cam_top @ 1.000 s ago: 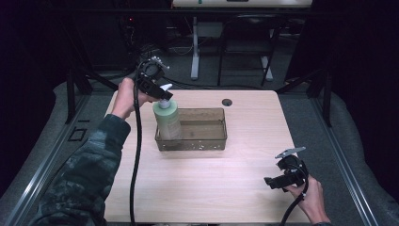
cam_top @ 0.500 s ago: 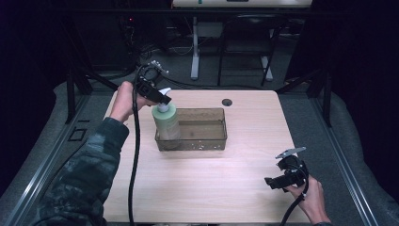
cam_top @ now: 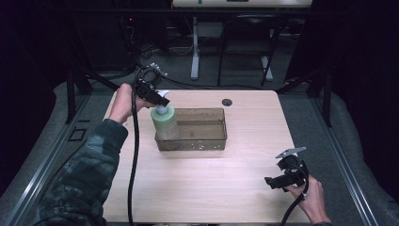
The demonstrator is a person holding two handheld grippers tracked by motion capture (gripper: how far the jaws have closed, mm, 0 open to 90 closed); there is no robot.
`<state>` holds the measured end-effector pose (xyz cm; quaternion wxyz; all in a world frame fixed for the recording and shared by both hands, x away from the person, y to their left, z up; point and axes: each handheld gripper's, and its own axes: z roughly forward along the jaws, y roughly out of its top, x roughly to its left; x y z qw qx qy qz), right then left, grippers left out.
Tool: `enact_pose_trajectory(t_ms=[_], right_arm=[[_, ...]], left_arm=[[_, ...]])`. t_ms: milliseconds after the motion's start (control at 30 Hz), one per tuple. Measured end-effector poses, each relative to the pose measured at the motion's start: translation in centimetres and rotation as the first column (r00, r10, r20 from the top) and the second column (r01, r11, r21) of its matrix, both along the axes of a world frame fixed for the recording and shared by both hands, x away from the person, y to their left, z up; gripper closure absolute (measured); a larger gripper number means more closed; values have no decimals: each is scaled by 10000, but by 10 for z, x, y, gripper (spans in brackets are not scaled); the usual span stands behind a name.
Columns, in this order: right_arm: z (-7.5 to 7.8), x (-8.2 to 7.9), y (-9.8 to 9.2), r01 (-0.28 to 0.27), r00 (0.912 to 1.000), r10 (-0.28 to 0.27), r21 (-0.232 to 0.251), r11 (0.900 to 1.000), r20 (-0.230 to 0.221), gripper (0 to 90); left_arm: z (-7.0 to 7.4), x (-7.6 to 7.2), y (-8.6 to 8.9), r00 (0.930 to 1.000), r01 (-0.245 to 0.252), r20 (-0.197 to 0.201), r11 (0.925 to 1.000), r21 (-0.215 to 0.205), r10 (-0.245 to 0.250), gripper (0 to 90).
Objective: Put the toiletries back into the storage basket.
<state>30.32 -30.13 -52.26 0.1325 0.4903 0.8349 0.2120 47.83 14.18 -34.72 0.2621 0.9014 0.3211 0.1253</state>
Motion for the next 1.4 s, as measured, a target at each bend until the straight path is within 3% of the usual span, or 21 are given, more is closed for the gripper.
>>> enact_pose_trajectory(t_ms=[467, 633, 767, 1067, 1267, 1400], right_arm=[[0, 0, 0, 30, 10000, -30, -49, 10000, 24, 47], [1, 0, 0, -9, 10000, 10, -55, 10000, 88, 47], [1, 0, 0, 41, 10000, -41, -24, 10000, 81, 47], [1, 0, 0, 12, 10000, -12, -47, 10000, 90, 47], [1, 0, 0, 55, 10000, -55, 3, 10000, 80, 42], [2, -1, 0, 78, 9999, -78, -18, 10000, 132, 31]], left_arm=[[-6, 5, -1, 9995, -307, 31, 9961, -829, 310, 642], [-9, 6, -3, 9998, -168, -98, 9940, -1078, 158, 621], [-7, 5, -6, 9998, -152, 85, 9942, -1061, 162, 548], [-1, -1, 0, 9985, -429, 296, 9915, -1225, 469, 178], [1, -8, 8, 9970, -680, 255, 9864, -1499, 726, 89], [-3, -13, 15, 9953, -887, 266, 9858, -1426, 934, 29]])
